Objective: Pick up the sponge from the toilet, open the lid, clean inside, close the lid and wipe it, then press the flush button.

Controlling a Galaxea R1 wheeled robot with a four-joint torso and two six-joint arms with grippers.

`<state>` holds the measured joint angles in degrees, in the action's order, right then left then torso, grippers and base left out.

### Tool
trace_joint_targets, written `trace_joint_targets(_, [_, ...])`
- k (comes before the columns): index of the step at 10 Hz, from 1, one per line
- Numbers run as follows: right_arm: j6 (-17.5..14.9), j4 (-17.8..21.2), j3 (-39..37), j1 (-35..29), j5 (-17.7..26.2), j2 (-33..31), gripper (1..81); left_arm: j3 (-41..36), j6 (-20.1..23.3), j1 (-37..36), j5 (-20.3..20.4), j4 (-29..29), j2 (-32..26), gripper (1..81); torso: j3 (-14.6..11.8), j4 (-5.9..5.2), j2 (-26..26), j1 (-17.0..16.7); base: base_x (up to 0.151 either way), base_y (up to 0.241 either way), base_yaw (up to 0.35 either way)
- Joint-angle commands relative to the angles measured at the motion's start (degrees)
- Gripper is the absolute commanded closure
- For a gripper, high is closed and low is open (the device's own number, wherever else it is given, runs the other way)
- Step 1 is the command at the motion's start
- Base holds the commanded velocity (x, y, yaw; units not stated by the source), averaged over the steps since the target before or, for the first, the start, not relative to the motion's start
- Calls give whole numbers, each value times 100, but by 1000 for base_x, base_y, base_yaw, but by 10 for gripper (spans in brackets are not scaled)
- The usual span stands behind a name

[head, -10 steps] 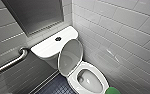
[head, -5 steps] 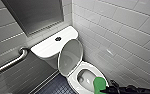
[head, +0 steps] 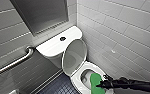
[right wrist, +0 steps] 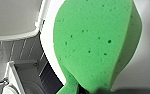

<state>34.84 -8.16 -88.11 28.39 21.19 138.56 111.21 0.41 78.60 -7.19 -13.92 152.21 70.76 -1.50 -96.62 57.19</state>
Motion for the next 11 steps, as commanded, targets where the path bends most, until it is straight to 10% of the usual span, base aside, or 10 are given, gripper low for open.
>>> trace_joint_targets(1, [31, 103, -133, -848, 237, 287, 811, -135, 46, 46, -458, 12, -76, 10, 0, 24, 0, 0, 0, 0, 0])
trace_joint_targets(3, [119, 112, -519, -1005, 288, 734, 811, -126, 46, 37, -458, 3, -50, 10, 0, -212, 2, 0, 0, 0, 0])
trace_joint_targets(8, [374, 103, -1919, -1217, -114, 2221, 811, -126, 38, 37, -458, 38, -112, 10, 0, -218, 2, 0, 0, 0, 0])
trace_joint_targets(11, [1569, 86, -1857, -1085, -624, 2398, 811, -126, 38, 37, -458, 30, -76, 10, 0, -218, 2, 0, 0, 0, 0])
